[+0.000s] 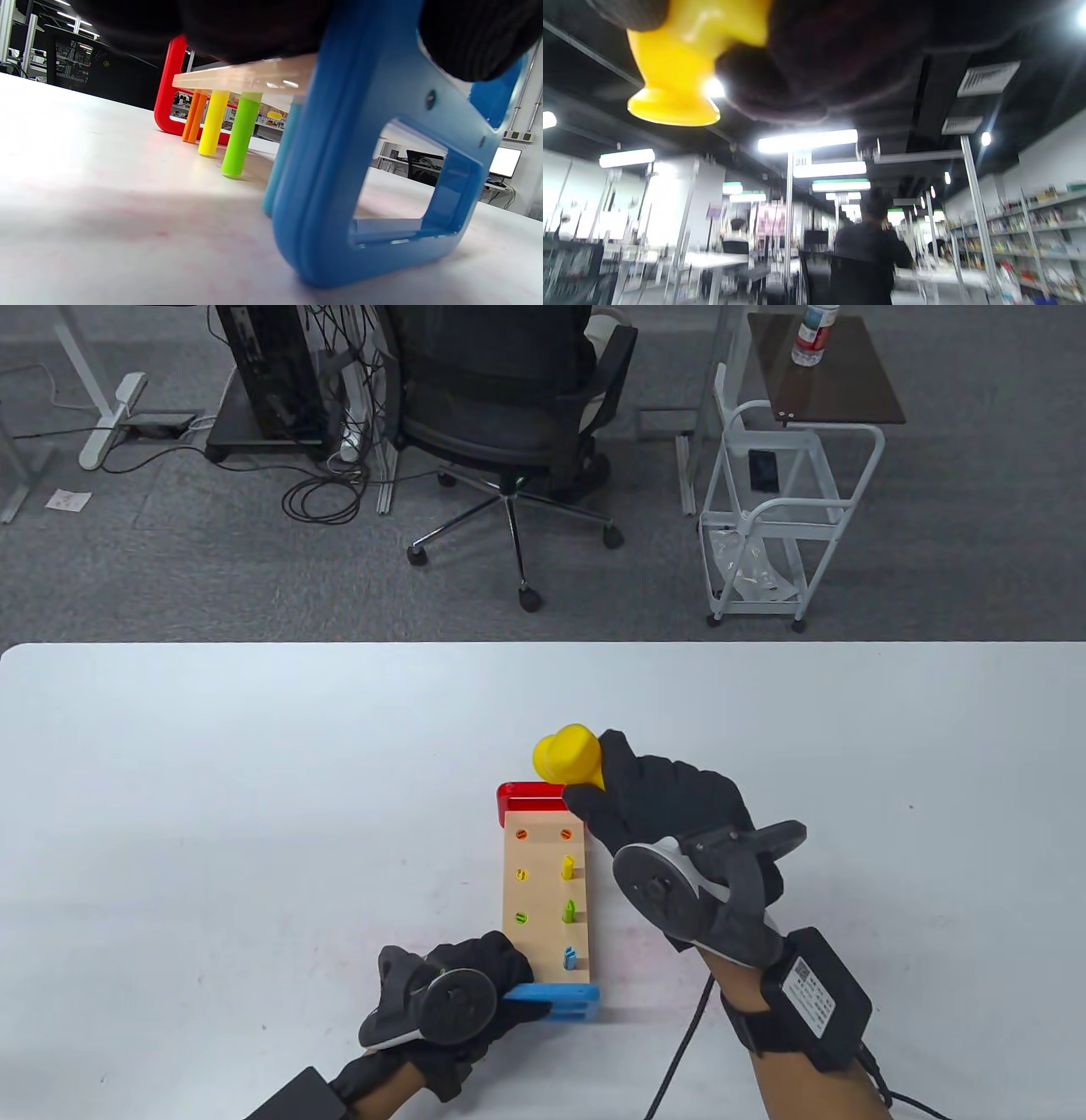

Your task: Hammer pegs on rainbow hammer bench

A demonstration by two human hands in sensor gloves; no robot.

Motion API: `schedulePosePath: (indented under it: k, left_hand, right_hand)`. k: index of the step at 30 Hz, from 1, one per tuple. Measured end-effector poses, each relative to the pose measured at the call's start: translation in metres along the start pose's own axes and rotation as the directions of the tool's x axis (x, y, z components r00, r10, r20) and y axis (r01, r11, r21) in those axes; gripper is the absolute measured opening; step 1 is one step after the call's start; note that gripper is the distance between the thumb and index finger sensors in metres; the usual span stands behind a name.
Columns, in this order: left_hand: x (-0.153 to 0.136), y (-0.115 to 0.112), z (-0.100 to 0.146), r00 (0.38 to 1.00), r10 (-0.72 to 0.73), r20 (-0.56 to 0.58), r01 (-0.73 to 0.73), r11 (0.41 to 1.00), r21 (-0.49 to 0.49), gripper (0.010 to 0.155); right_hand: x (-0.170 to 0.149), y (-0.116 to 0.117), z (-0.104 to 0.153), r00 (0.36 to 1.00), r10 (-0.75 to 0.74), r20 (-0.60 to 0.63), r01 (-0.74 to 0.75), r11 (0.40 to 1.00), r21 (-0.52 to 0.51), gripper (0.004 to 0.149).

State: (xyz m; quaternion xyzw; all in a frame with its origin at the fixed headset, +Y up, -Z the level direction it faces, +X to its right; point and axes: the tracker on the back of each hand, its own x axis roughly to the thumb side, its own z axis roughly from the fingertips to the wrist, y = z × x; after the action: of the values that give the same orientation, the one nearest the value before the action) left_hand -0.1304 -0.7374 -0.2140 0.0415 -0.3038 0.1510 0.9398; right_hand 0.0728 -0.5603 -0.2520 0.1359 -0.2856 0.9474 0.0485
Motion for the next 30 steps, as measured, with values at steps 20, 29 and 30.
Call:
schedulePosePath:
  k: [20, 29, 30]
  left_hand:
    - [-0.001, 0.0, 0.0, 1.0, 0.019, -0.01, -0.019, 1.0, -0.005, 0.037]
    - [-0.001, 0.0, 0.0, 1.0, 0.012, -0.01, -0.012, 1.0, -0.005, 0.037]
    - [-0.001, 0.0, 0.0, 1.0, 0.014, -0.008, -0.014, 1.0, -0.005, 0.037]
  right_hand:
    - [0.007, 0.098, 0.032, 0.999, 0.046, -0.003, -0.042, 0.93, 0.365, 0.063]
    - [0.005, -0.001, -0.003, 1.0, 0.001, -0.01, 0.0, 0.998, 0.06, 0.064]
    - [0.006, -0.011, -0.004, 1.0, 0.001, -0.004, -0.001, 1.0, 0.031, 0.064]
